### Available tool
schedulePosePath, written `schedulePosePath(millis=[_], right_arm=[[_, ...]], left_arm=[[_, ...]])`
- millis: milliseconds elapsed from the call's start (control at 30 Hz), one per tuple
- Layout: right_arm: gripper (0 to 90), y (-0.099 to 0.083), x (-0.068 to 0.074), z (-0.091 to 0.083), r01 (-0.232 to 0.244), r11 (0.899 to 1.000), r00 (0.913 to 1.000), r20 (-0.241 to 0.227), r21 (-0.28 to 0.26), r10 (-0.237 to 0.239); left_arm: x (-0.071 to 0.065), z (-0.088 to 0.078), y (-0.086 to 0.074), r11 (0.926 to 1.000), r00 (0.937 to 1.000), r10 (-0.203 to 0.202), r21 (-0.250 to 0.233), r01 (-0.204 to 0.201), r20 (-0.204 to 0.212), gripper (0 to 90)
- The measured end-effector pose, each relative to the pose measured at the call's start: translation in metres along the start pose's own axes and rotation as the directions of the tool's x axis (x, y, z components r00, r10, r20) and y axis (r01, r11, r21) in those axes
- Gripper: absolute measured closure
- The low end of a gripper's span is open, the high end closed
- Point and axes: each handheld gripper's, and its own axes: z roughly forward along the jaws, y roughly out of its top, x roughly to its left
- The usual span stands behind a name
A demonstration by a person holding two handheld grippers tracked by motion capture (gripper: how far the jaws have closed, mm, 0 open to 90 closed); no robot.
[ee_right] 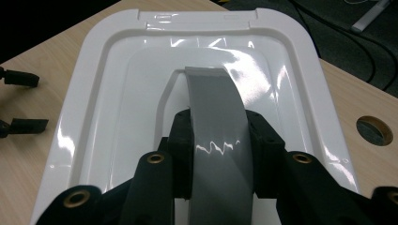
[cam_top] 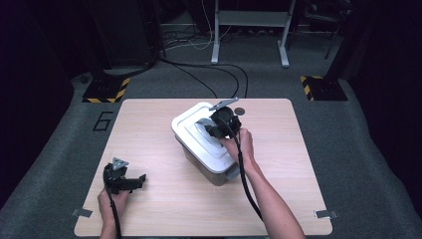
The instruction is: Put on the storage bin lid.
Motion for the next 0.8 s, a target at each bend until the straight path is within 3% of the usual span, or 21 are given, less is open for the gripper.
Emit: schedulePosePath(millis=[133,533,567,600,733,800], right_arm=[[67.0,-0.004,0.001,0.000,0.021,1.000,0.9998,0.003,-0.011,-0.021],[66.9,-0.012,0.002,-0.001,0.011,1.000,0.9999,0.000,-0.015,-0.011],[66.9,-0.012,0.002,-0.001,0.027,1.000,0.9996,0.003,-0.011,-0.027],[67.0,-0.014,0.004,-0.002,0.017,1.000,0.9997,0.016,-0.010,-0.017],[66.9,-0.017,-0.001,-0.002,-0.002,1.000,1.0000,-0.005,-0.021,0.002],[66.9,-0.015,0.000,-0.001,0.012,1.000,0.9999,0.002,-0.009,-0.012]], left_arm=[[0.000,0.000,0.000,1.0000,1.0000,0.000,0.000,0.000,0.000,0.7],[0.000,0.000,0.000,1.0000,1.0000,0.001,0.000,-0.001,0.000,0.8],[0.000,0.000,0.000,1.0000,1.0000,0.002,0.000,-0.002,0.000,0.8],[0.000,0.000,0.000,1.0000,1.0000,0.002,0.000,-0.002,0.000,0.9],[0.000,0.000,0.000,1.0000,1.0000,0.002,0.000,-0.002,0.000,1.0],[0.000,0.000,0.000,1.0000,1.0000,0.003,0.000,-0.003,0.000,1.0]])
